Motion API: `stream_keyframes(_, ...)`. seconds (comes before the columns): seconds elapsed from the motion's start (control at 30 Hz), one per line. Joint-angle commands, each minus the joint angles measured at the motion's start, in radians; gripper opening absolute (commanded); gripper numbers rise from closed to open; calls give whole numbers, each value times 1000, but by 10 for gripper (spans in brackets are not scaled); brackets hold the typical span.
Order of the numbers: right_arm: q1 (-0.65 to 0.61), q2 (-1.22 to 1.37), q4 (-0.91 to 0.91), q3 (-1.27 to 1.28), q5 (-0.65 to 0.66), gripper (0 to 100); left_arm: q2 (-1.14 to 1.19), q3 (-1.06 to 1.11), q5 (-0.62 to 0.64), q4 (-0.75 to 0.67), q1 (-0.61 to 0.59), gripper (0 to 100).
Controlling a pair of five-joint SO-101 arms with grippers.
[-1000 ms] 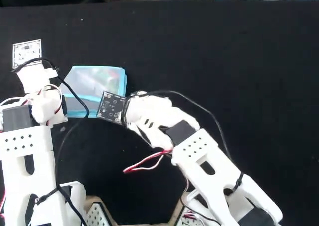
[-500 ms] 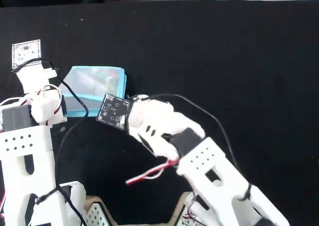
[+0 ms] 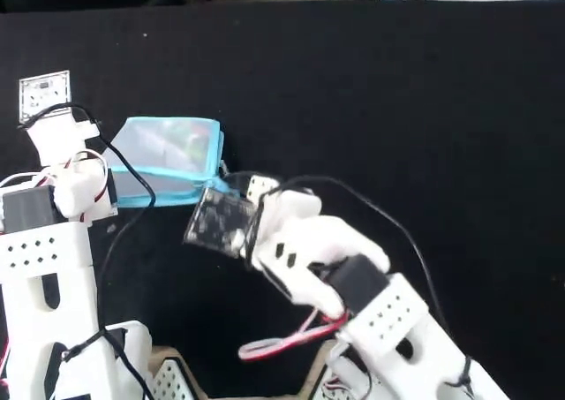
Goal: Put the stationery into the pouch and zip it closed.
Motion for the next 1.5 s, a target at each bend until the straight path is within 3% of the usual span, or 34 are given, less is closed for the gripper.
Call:
stream_keyframes(0.0, -55, -56, 40, 16, -11, 11, -8, -42, -5, 2, -10, 30)
stream_keyframes(0.17, -74, -59, -25, 96, -12, 11, -8, -42, -5, 2, -10, 30)
stream_keyframes(0.7, -72, -64, -69, 119, -275, 14, -8, -41, -5, 2, -10, 30)
stream_keyframes(0.9, -74, -58, -97, 120, -350, 99, -8, -41, -5, 2, -10, 30)
stream_keyframes(1.2, -74, -56, -152, 143, -365, 59, -8, -41, -5, 2, -12, 30)
stream_keyframes(1.47, -69, -62, -153, 239, -365, 110, -8, -41, -5, 2, -12, 30)
